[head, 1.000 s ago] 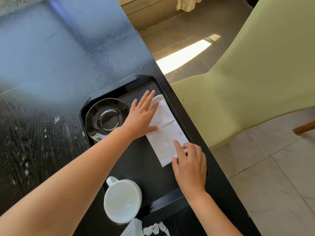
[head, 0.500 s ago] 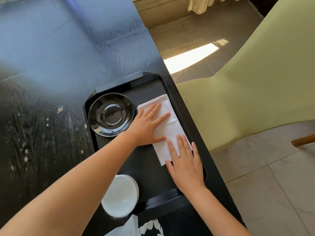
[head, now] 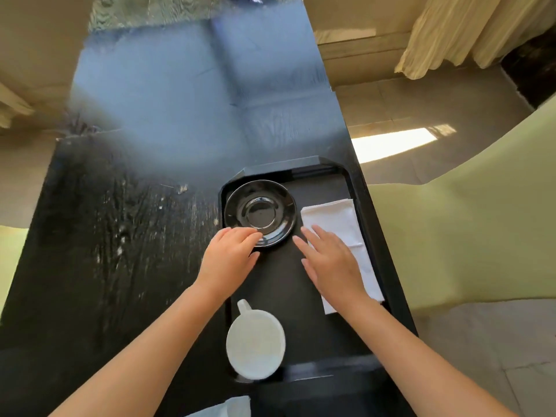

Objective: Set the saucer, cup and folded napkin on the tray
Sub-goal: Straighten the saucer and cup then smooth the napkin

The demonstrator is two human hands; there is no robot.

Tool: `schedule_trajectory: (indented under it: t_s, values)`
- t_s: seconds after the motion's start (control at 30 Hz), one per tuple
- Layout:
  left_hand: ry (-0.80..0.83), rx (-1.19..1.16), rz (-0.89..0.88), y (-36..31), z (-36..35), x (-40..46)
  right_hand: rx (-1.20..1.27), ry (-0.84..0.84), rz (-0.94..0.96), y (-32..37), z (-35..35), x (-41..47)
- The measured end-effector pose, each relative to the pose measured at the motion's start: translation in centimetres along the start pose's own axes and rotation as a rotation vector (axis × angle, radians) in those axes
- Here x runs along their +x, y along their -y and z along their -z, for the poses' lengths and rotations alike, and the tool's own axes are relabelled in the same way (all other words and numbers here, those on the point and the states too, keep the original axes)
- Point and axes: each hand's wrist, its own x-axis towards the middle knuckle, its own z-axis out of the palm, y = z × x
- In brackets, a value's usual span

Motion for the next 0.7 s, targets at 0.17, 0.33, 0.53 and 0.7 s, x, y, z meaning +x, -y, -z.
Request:
schedule_trajectory:
  t_s: [0.17,0.33,0.53,0.7]
  values:
    - [0.077,0.047,-0.025,2.5,-0.8,-0.9,-0.016,-0.030,0.268,0.0,-3.0,4.1]
    - [0.051,0.038,-0.065,2.5,-1.2,-1.5,-0.002,-0.010,0.266,-0.8,-4.0,4.1]
    - [0.059,0.028,-0.104,2.8,-1.5,-2.4,-0.008,0.016,0.251,-0.3,-3.4,3.2]
    - [0.069,0.014,-0.145,3.1,-1.9,-3.1,0.013,0.014,0.255,-0.4,-3.2,2.0]
